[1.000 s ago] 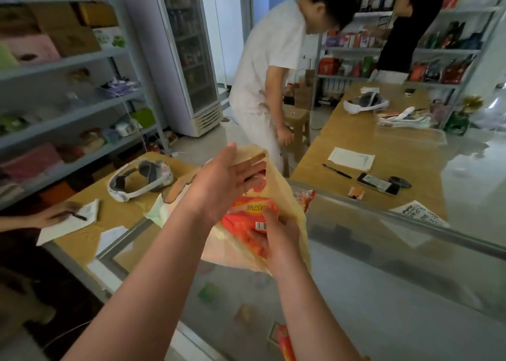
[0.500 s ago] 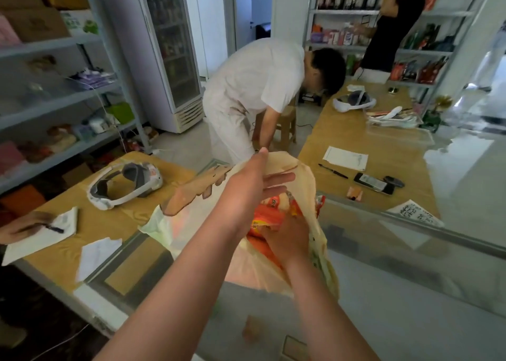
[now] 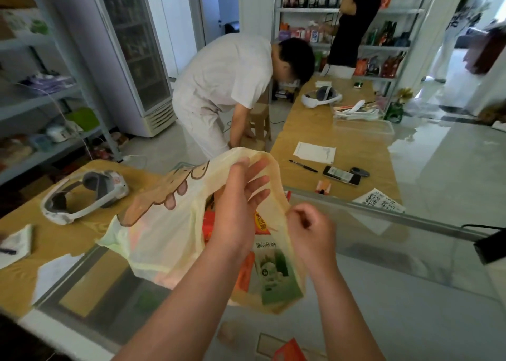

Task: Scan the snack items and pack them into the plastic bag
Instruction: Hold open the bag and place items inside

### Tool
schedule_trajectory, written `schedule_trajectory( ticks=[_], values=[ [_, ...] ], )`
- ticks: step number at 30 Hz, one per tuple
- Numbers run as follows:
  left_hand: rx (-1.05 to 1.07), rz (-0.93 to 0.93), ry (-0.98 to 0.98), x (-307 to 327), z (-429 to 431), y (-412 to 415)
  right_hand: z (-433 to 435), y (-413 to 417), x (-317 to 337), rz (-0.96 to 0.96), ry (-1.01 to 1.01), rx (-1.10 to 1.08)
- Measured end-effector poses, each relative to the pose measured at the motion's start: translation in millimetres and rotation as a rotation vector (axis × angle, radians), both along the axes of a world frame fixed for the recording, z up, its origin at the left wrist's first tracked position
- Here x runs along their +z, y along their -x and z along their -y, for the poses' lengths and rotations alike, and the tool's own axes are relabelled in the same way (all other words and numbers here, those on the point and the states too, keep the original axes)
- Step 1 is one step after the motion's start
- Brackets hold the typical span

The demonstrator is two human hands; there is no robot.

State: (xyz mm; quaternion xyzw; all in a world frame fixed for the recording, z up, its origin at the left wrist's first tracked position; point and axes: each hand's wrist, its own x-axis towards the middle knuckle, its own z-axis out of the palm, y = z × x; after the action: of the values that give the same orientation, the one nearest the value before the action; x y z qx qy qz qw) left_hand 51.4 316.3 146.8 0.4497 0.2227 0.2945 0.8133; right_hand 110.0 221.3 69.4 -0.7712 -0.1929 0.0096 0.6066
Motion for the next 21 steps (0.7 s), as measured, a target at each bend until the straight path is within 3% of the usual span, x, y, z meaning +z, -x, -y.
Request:
schedule_trajectory(
  ticks=[3, 5, 8, 15, 21],
  values=[
    [-0.018, -0.173, -0.027, -8, 8, -6, 4, -39, -18, -0.166, 0.042, -0.170],
    [-0.063, -0.325, -0.084, -16, 11, -10, -2, -65, -38, -0.316, 0.257, -0.107],
    [-0.144, -0.492, -0.240, -26, 15, -16, -15, -85, -61, -0.467, 0.335, 0.011],
    [-0.155, -0.573, -0.406, -28, 33, -21, -34, -98, -93, -0.434, 0.483, 0.197],
    [-0.147, -0.645, -0.413, -32, 40, -14, -33, -99, -104, -0.384, 0.390, 0.093]
  ],
)
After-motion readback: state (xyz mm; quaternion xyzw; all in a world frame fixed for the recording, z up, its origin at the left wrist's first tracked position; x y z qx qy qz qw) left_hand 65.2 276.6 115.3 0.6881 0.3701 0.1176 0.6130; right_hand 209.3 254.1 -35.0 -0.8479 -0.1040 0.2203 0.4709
